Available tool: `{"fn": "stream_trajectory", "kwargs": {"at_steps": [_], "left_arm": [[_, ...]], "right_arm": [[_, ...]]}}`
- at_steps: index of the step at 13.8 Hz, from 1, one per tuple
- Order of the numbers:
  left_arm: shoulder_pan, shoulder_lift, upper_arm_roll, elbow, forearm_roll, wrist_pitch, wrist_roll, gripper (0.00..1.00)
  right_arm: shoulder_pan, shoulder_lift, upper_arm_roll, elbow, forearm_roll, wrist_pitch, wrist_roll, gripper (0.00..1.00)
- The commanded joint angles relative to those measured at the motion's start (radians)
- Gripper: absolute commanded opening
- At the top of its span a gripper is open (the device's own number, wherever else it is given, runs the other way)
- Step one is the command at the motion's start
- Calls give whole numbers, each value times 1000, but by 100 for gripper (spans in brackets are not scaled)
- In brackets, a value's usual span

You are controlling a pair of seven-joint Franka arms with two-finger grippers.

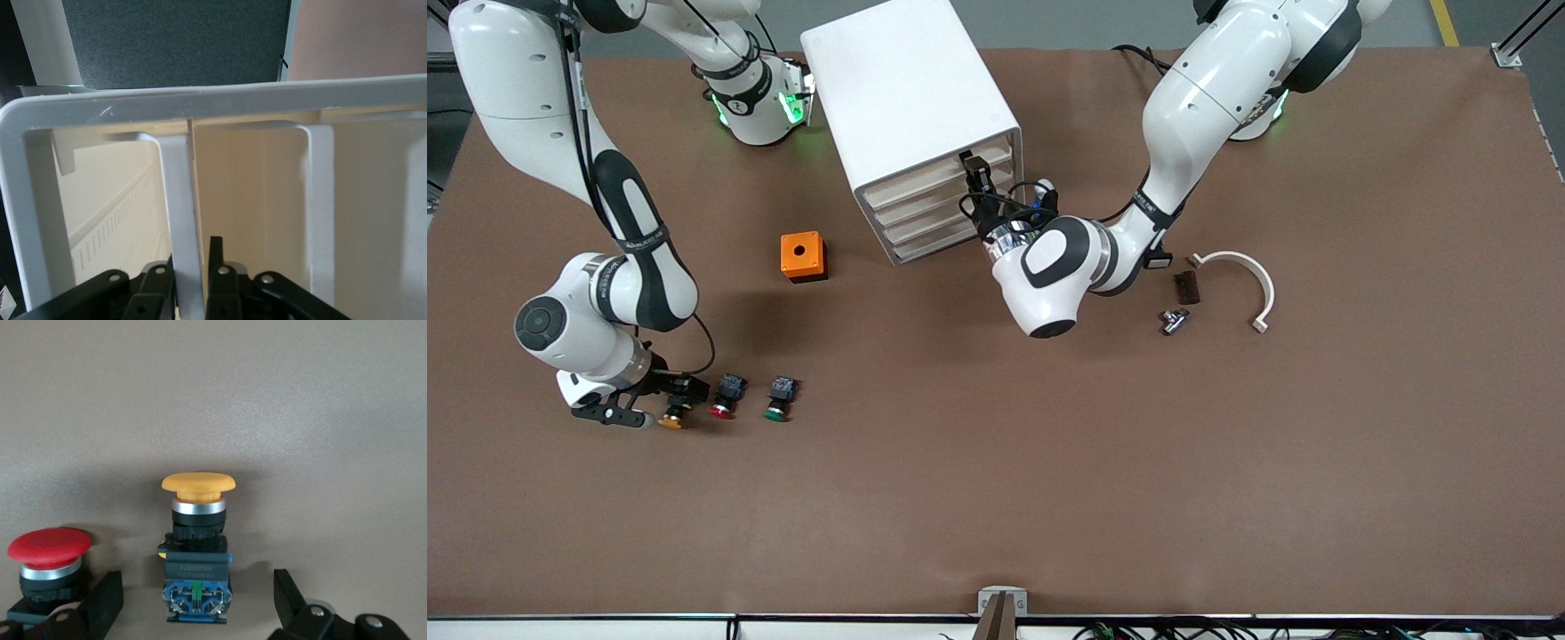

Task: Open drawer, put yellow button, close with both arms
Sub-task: 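Pull the drawer open with the left gripper while the right gripper grasps the yellow button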

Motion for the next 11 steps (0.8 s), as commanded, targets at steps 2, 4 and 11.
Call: {"fn": "stream_trajectory", "kwargs": {"at_steps": [2,4,11], "left_arm": [[-9,18,1,27,-17,-12,-29,9],[-6,18,3,27,-17,-12,-28,8],[72,18,12,30,-40,-12,-29,10]], "right_arm": [[-1,24,1,17,23,39,-16,100],[-1,28,1,17,23,39,-25,100],[5,28,1,16,23,25,-22,20]]}}
